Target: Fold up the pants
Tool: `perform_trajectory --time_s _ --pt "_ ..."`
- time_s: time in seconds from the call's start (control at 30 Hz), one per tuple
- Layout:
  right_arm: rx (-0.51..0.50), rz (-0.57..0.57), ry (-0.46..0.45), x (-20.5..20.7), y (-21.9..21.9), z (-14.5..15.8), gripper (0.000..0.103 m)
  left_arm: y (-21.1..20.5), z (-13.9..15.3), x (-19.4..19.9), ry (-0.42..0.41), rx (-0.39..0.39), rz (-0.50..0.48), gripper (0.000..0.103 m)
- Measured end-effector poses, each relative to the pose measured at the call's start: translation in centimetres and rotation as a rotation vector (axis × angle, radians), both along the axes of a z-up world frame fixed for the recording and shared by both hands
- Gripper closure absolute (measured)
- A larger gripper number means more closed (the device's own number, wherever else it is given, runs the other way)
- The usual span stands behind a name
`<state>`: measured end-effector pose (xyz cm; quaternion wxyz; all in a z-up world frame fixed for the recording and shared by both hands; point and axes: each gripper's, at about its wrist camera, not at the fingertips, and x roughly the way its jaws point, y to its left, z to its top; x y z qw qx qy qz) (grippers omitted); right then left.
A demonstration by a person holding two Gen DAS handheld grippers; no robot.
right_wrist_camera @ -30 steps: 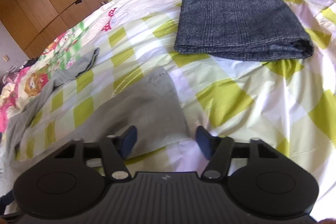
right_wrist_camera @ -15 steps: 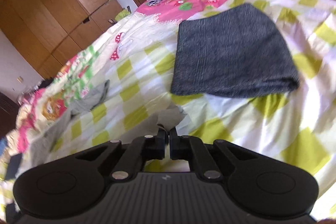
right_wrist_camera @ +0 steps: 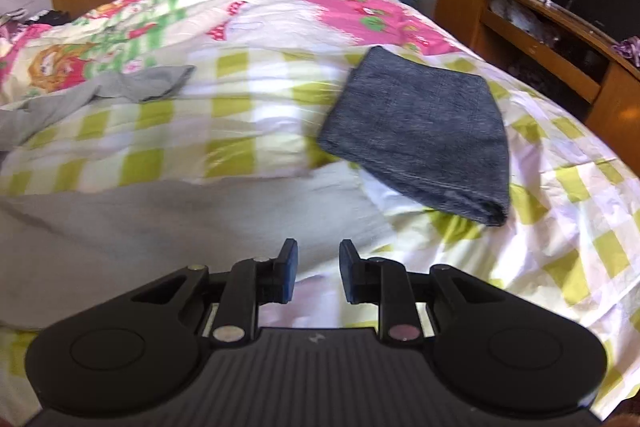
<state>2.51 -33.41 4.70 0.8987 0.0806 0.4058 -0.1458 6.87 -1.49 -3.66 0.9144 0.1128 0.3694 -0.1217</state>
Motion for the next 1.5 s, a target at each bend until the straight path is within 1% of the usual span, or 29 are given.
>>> perform_trajectory --time_s 0.03,0.1,0.17,0.2,0.27,0.33,0.4,0.5,0.57,0.6,0.67,0.73,0.8,0.87,0.93,1.03,1.1,1.13,1.17,1.2,1.23,1.3,1.37,1.43,1.5 --pt "0.022 0.031 -0.009 -0.2 1.4 0.2 0.079 1.1 -0.5 -0.1 0.027 -0.012 0.029 0.0" --pt "0.051 0.105 -0.026 -0.4 4.4 0.7 0.079 3.0 -0.9 -1.1 0.036 -0.053 0.057 0.0" --pt "0.066 0.192 -0.042 -0.4 7.5 1.1 0.079 4.0 0.0 -2.4 0.033 -0.05 0.087 0.0" --pt "0.082 0.225 -0.041 -0.2 8.8 1.1 0.077 4.5 0.9 -3.3 0.012 -0.063 0.092 0.0" --pt "0.117 0.291 -0.032 0.7 10.9 0.6 0.076 5.4 2.6 -4.5 -0.042 -0.088 0.083 0.0" --pt "0.131 0.306 -0.027 2.0 12.2 -0.1 0.076 6.1 3.4 -5.0 -0.092 -0.057 0.099 0.0" --pt "0.179 0.306 -0.017 3.9 12.7 -0.6 0.076 6.7 3.7 -5.0 -0.123 -0.028 0.127 0.0" --pt "0.241 0.263 -0.046 7.1 12.2 -1.0 0.075 7.8 4.1 -4.0 -0.122 -0.065 0.148 0.0" --pt "0.259 0.246 -0.07 9.2 11.7 -1.0 0.075 7.9 4.2 -2.6 -0.122 -0.069 0.147 0.0" --pt "0.244 0.243 -0.084 10.5 11.4 -1.0 0.074 7.8 4.2 -1.6 -0.129 -0.067 0.142 0.0" --pt "0.189 0.232 -0.107 13.6 10.8 -1.0 0.068 7.6 4.1 0.5 -0.121 -0.074 0.149 0.0" --pt "0.148 0.22 -0.123 16.6 10.1 -1.3 0.067 7.5 3.9 2.9 -0.113 -0.102 0.145 0.0" --pt "0.09 0.227 -0.117 19.7 9.7 -2.0 0.067 7.1 3.6 4.9 -0.116 -0.105 0.125 0.0" --pt "0.013 0.249 -0.091 22.8 9.4 -3.1 0.067 6.3 3.1 7.1 -0.104 -0.099 0.11 0.0" --pt "-0.043 0.273 -0.072 25.5 9.0 -4.0 0.067 5.9 2.9 8.8 -0.094 -0.119 0.086 0.0" --pt "-0.074 0.325 -0.024 29.4 8.5 -5.6 0.067 5.0 2.6 11.0 -0.095 -0.114 0.033 0.0" --pt "-0.097 0.364 0.03 31.6 8.7 -7.0 0.067 4.7 2.2 12.4 -0.083 -0.12 0.012 0.0" --pt "-0.109 0.38 0.045 32.3 8.8 -7.6 0.068 4.6 1.9 12.9 -0.07 -0.13 0.006 0.0" --pt "-0.123 0.384 0.056 32.8 8.8 -8.2 0.075 4.5 1.6 13.3 -0.059 -0.14 0.002 0.0" --pt "-0.121 0.372 0.059 33.2 8.6 -8.5 0.085 4.5 1.3 13.7 -0.053 -0.15 -0.003 0.0" --pt "-0.101 0.357 0.057 33.4 8.3 -8.4 0.099 4.4 0.9 13.9 -0.046 -0.154 -0.008 0.0" --pt "-0.041 0.303 0.026 33.5 7.0 -7.4 0.099 4.3 0.1 14.6 -0.025 -0.135 -0.011 0.0" --pt "0.013 0.252 -0.001 33.4 5.4 -5.5 0.099 4.2 -0.7 15.2 -0.012 -0.097 -0.017 0.0" --pt "0.039 0.205 -0.005 33.8 3.6 -3.5 0.099 4.4 -0.4 15.8 0.002 -0.112 -0.02 0.0" --pt "0.035 0.158 0.003 34.7 1.6 -1.3 0.099 4.5 0.4 16.5 -0.006 -0.125 -0.023 0.0"
